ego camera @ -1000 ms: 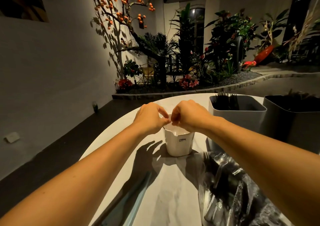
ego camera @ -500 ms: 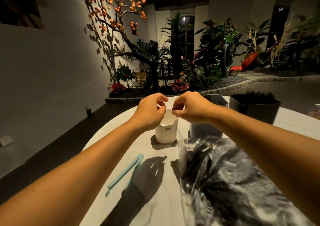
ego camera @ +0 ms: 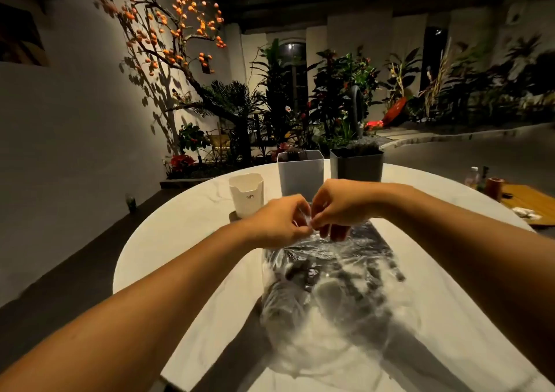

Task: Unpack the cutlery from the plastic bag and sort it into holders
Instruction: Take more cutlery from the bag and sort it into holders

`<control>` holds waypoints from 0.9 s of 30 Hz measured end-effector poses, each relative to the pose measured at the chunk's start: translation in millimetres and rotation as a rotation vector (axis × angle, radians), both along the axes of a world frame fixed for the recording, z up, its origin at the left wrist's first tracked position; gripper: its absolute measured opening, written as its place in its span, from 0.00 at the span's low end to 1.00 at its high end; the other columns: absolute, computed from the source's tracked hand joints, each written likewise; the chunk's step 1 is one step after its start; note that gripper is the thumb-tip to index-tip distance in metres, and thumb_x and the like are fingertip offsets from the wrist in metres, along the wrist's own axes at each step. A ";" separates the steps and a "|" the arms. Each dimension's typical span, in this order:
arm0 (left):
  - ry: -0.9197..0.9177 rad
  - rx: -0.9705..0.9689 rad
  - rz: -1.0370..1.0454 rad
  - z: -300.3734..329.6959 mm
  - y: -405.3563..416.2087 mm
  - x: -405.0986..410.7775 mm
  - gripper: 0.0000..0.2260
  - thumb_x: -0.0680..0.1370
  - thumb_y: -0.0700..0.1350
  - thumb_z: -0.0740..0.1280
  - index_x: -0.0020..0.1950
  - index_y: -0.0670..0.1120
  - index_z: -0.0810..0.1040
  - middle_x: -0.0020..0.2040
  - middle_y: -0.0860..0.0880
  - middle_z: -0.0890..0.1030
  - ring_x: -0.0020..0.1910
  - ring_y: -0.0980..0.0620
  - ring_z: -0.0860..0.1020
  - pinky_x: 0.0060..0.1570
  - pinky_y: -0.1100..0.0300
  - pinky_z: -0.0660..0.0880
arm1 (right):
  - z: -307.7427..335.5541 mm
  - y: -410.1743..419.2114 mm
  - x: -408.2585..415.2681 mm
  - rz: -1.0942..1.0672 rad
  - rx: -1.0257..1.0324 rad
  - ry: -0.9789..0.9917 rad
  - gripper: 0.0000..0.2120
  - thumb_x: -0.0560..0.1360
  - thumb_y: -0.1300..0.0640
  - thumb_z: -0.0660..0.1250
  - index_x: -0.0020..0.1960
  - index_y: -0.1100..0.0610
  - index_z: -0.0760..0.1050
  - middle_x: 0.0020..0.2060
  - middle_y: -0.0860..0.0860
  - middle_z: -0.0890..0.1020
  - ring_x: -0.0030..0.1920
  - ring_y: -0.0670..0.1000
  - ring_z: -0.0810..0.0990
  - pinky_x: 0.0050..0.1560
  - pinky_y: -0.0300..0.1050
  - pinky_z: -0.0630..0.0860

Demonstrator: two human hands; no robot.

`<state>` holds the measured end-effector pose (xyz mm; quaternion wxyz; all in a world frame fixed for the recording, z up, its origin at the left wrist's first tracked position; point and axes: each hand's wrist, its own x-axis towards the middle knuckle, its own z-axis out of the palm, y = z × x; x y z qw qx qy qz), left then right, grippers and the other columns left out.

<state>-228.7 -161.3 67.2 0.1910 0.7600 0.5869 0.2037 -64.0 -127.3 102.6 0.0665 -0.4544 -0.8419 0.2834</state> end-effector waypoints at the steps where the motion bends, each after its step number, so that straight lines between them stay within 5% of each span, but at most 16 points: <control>1: 0.054 -0.048 -0.036 -2.6 -8.7 5.6 0.16 0.76 0.48 0.74 0.61 0.47 0.75 0.54 0.49 0.81 0.52 0.52 0.81 0.56 0.52 0.80 | -3.0 -6.9 6.3 0.003 -0.059 -0.027 0.07 0.79 0.61 0.67 0.53 0.64 0.81 0.42 0.58 0.86 0.39 0.53 0.87 0.39 0.42 0.82; 8: 0.329 -0.328 -0.188 -22.6 -58.8 25.4 0.37 0.64 0.57 0.82 0.70 0.57 0.71 0.68 0.56 0.72 0.66 0.52 0.72 0.68 0.52 0.73 | -37.9 -42.0 31.2 0.047 -0.224 -0.247 0.08 0.79 0.65 0.63 0.53 0.65 0.81 0.48 0.59 0.86 0.46 0.54 0.86 0.46 0.43 0.83; 12: 0.437 -0.103 -0.120 -29.6 -58.5 21.0 0.20 0.70 0.51 0.79 0.59 0.53 0.78 0.55 0.55 0.75 0.55 0.53 0.74 0.53 0.61 0.74 | -37.8 -55.8 42.6 0.078 -0.267 -0.064 0.06 0.79 0.64 0.66 0.47 0.62 0.81 0.43 0.57 0.85 0.39 0.51 0.85 0.40 0.41 0.81; 14: 0.303 -0.018 -0.060 -33.2 -56.1 20.9 0.05 0.76 0.47 0.75 0.50 0.51 0.80 0.45 0.56 0.78 0.47 0.54 0.77 0.43 0.65 0.72 | -37.2 -64.4 46.1 0.137 -0.412 0.059 0.07 0.79 0.65 0.64 0.52 0.66 0.81 0.46 0.59 0.85 0.42 0.52 0.85 0.43 0.41 0.81; 16: 0.134 0.051 0.013 -35.8 -54.4 22.9 0.04 0.79 0.46 0.71 0.44 0.51 0.80 0.40 0.56 0.80 0.42 0.55 0.78 0.39 0.64 0.72 | -41.2 -70.8 45.4 0.189 -0.491 0.091 0.10 0.80 0.67 0.62 0.58 0.66 0.80 0.51 0.58 0.85 0.49 0.52 0.85 0.51 0.42 0.82; 21: 0.022 0.382 0.312 -35.2 -54.1 28.9 0.08 0.82 0.48 0.65 0.49 0.47 0.82 0.44 0.49 0.82 0.45 0.49 0.78 0.46 0.52 0.77 | -56.8 -67.6 35.1 0.036 -0.023 0.015 0.15 0.81 0.66 0.61 0.65 0.60 0.78 0.60 0.55 0.82 0.59 0.54 0.81 0.63 0.47 0.77; 27: 0.030 0.754 0.415 -17.5 -63.3 35.3 0.10 0.84 0.48 0.60 0.54 0.46 0.79 0.48 0.52 0.74 0.46 0.51 0.73 0.41 0.60 0.66 | -67.2 -54.5 46.8 -0.050 0.467 -0.242 0.16 0.78 0.64 0.66 0.63 0.53 0.78 0.58 0.52 0.78 0.56 0.55 0.77 0.59 0.50 0.78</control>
